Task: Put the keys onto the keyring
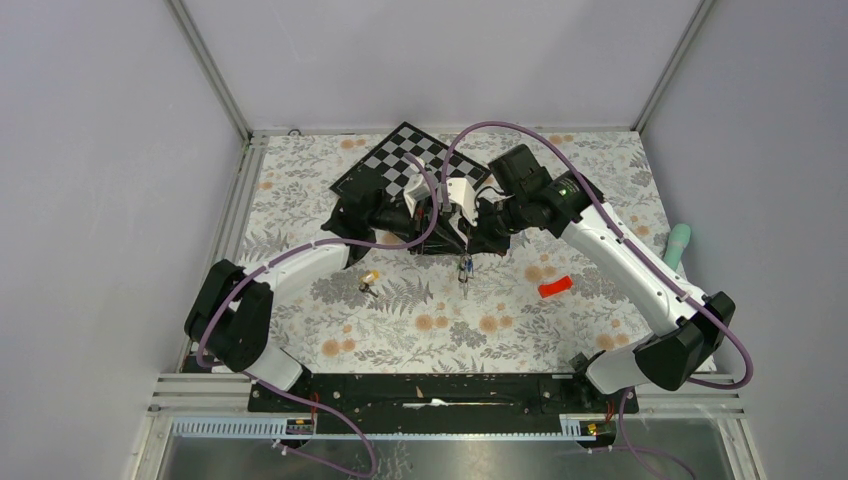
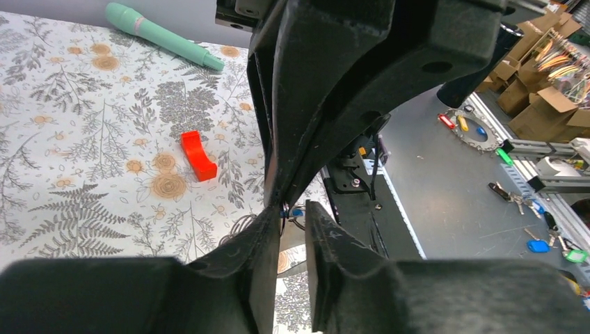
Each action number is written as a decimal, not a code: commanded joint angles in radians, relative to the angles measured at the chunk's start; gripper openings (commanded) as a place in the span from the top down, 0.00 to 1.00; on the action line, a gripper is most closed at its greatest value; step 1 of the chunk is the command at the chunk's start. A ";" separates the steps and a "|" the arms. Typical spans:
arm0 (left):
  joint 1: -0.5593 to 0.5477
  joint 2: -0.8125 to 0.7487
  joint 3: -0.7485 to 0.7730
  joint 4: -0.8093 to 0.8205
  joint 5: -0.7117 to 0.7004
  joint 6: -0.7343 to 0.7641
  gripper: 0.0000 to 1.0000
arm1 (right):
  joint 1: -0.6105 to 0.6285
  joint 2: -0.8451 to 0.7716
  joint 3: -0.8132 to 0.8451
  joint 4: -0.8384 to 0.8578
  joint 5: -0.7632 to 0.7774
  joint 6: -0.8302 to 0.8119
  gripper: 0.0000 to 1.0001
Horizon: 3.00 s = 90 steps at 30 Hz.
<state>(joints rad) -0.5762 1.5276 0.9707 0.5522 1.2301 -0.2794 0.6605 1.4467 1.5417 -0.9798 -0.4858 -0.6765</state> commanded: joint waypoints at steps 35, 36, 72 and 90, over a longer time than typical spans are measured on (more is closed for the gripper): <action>0.026 -0.036 -0.142 0.620 0.039 -0.397 1.00 | -0.074 -0.172 -0.223 0.217 -0.258 0.068 0.67; 0.026 -0.037 -0.142 0.620 0.037 -0.397 1.00 | -0.074 -0.172 -0.226 0.220 -0.261 0.068 0.70; 0.008 -0.021 -0.172 0.810 0.031 -0.520 1.00 | -0.078 -0.211 -0.216 0.239 -0.251 0.078 0.60; 0.007 -0.009 -0.166 0.810 0.016 -0.537 1.00 | -0.079 -0.164 -0.152 0.233 -0.315 0.098 0.65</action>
<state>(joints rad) -0.5655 1.5269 0.7956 1.2888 1.2495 -0.8097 0.5865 1.2667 1.3506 -0.7582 -0.7639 -0.5919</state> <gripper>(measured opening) 0.010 0.359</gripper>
